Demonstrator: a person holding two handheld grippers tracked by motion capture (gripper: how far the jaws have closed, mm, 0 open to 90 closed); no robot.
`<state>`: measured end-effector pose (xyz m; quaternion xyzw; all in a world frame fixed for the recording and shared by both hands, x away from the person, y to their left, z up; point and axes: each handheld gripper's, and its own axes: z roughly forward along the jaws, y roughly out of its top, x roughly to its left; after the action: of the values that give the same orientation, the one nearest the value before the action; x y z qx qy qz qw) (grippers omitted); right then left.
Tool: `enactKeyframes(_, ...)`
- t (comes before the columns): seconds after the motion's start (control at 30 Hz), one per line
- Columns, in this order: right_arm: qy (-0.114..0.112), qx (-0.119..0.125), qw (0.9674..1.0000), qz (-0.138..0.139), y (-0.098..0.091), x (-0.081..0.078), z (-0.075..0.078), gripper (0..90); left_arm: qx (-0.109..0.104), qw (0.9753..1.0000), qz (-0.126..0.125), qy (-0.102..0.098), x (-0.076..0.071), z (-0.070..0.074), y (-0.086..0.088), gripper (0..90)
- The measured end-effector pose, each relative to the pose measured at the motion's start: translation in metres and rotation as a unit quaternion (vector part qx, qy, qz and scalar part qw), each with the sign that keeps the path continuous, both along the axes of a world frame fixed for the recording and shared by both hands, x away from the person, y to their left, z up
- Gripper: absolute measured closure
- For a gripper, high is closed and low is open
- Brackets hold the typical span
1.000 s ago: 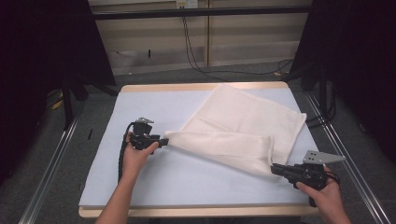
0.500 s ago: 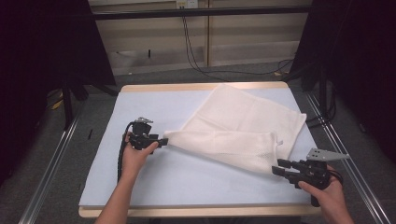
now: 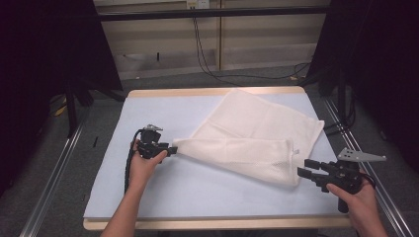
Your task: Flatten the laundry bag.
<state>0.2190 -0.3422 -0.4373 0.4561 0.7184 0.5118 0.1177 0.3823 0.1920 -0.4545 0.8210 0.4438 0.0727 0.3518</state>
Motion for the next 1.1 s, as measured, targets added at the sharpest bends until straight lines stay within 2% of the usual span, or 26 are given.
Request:
enactKeyframes(0.1, -0.005, -0.020, 0.9991, -0.038, 0.000, 0.005, -0.001, 68.8, 0.000, 1.0000, 0.000, 0.002, 0.000, 0.000, -0.001, 57.0)
enactKeyframes(0.13, -0.006, -0.033, 0.9985, -0.042, 0.000, 0.008, -0.003, 71.1, -0.001, 1.0000, 0.000, 0.003, -0.001, 0.000, -0.001, 58.1)
enactKeyframes(0.2, 0.006, -0.054, 0.9969, -0.056, 0.004, 0.017, -0.007, 78.0, -0.006, 1.0000, 0.001, 0.003, -0.001, 0.000, -0.001, 60.8)
enactKeyframes(0.27, 0.017, -0.072, 0.9954, -0.060, 0.009, 0.025, -0.013, 79.6, -0.005, 1.0000, -0.005, 0.004, -0.001, 0.001, 0.000, 62.9)
enactKeyframes(0.3, 0.017, -0.072, 0.9954, -0.060, 0.009, 0.025, -0.013, 79.6, -0.005, 1.0000, -0.005, 0.004, -0.001, 0.001, 0.000, 64.9)
enactKeyframes(0.33, 0.024, -0.080, 0.9946, -0.062, 0.015, 0.035, -0.018, 81.2, -0.015, 0.9999, -0.003, 0.008, -0.001, 0.001, 0.000, 66.8)
enactKeyframes(0.43, 0.027, -0.077, 0.9948, -0.062, 0.020, 0.042, -0.022, 81.8, -0.004, 0.9999, -0.009, 0.006, -0.001, 0.003, 0.001, 67.8)
enactKeyframes(0.47, 0.024, -0.071, 0.9955, -0.058, 0.022, 0.044, -0.022, 82.1, -0.012, 0.9999, -0.003, 0.008, -0.002, 0.003, 0.001, 67.8)
enactKeyframes(0.5, 0.012, -0.055, 0.9976, -0.040, 0.029, 0.047, -0.021, 82.5, -0.006, 0.9999, -0.008, 0.007, -0.002, 0.004, 0.005, 68.1)
enactKeyframes(0.57, 0.006, -0.047, 0.9986, -0.022, 0.035, 0.045, -0.018, 82.6, -0.010, 0.9999, 0.000, 0.003, -0.003, 0.005, 0.008, 68.1)
enactKeyframes(0.6, 0.006, -0.047, 0.9986, -0.022, 0.035, 0.045, -0.018, 82.6, -0.010, 0.9999, 0.000, 0.003, -0.003, 0.005, 0.008, 67.8)
enactKeyframes(0.63, -0.003, -0.044, 0.9990, 0.002, 0.041, 0.040, -0.017, 82.0, -0.011, 0.9999, 0.003, 0.002, -0.004, 0.006, 0.011, 67.7)
enactKeyframes(0.67, -0.001, -0.043, 0.9990, 0.010, 0.043, 0.038, -0.018, 81.8, -0.012, 0.9998, 0.015, -0.002, -0.005, 0.007, 0.014, 67.4)
enactKeyframes(0.73, -0.001, -0.045, 0.9989, 0.013, 0.044, 0.037, -0.019, 81.4, -0.011, 0.9998, 0.017, 0.000, -0.005, 0.008, 0.018, 66.6)
enactKeyframes(0.77, 0.001, -0.047, 0.9986, 0.026, 0.045, 0.034, -0.021, 81.2, -0.011, 0.9997, 0.023, -0.003, -0.005, 0.008, 0.021, 65.4)
enactKeyframes(0.93, 0.002, -0.046, 0.9984, 0.033, 0.044, 0.033, -0.023, 80.2, -0.019, 0.9993, 0.032, -0.005, -0.005, 0.009, 0.025, 63.5)
enactKeyframes(1.1, 0.007, -0.053, 0.9969, 0.057, 0.049, 0.031, -0.026, 80.4, -0.007, 0.9994, 0.034, -0.003, -0.004, 0.008, 0.029, 60.8)
